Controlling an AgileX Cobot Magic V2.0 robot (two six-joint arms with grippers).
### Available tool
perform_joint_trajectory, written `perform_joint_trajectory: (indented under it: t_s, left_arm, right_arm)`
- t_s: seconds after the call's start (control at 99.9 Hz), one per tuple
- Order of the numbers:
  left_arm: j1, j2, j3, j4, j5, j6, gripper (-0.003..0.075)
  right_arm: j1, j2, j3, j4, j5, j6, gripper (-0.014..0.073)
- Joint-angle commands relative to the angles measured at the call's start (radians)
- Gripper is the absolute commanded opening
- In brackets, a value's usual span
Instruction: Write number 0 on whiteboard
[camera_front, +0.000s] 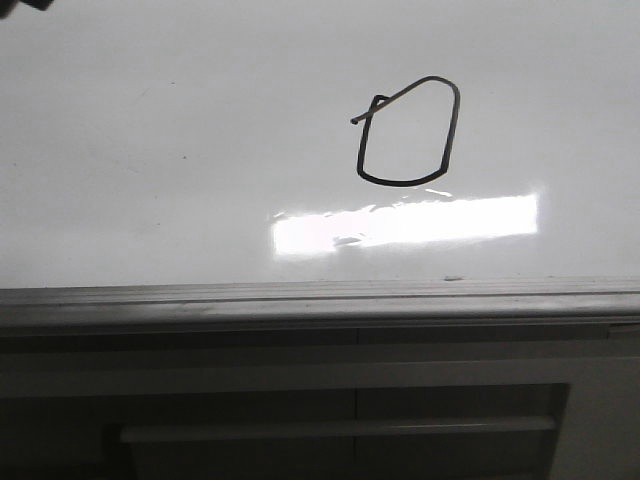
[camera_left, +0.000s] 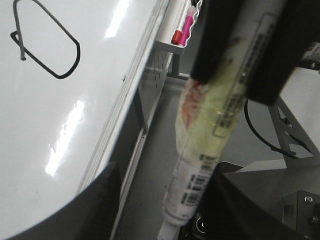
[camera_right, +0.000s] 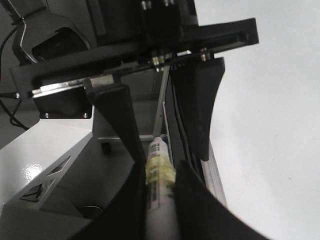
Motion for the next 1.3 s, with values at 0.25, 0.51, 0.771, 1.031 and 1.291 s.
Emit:
perform_joint_trajectory:
  t_s: [0.25,0.51,0.771,1.031,1.291]
  left_arm:
    - [0.002,0.025,-0.035,0.002,-0.066,0.004,0.0182]
    - [0.002,0.045,-0.035,0.004,-0.083,0.004,-0.0020]
    - [0.002,0.045,-0.035,-0.008,-0.090,0.004,-0.0020]
    - [0.002,0.045,-0.030,-0.062,-0.167,-0.010,-0.0020]
    - [0.002,0.045,0.074,-0.146,-0.397,-0.106,-0.0020]
  right_arm:
    - [0.002,-0.014,-0.033,0.046,-0.031,-0.013,-0.0058]
    - [0.002,-0.014,-0.033,0.061,-0.017,-0.014,-0.0058]
    - [0.000,-0.014,-0.033,0.062,-0.033,-0.012,-0.0020]
    - [-0.036,-0.028,-0.033,0.058,-0.161,-0.012,0.0528]
    - [-0.275,-0.146,-0.025,0.058,-0.220,-0.006,0.0455]
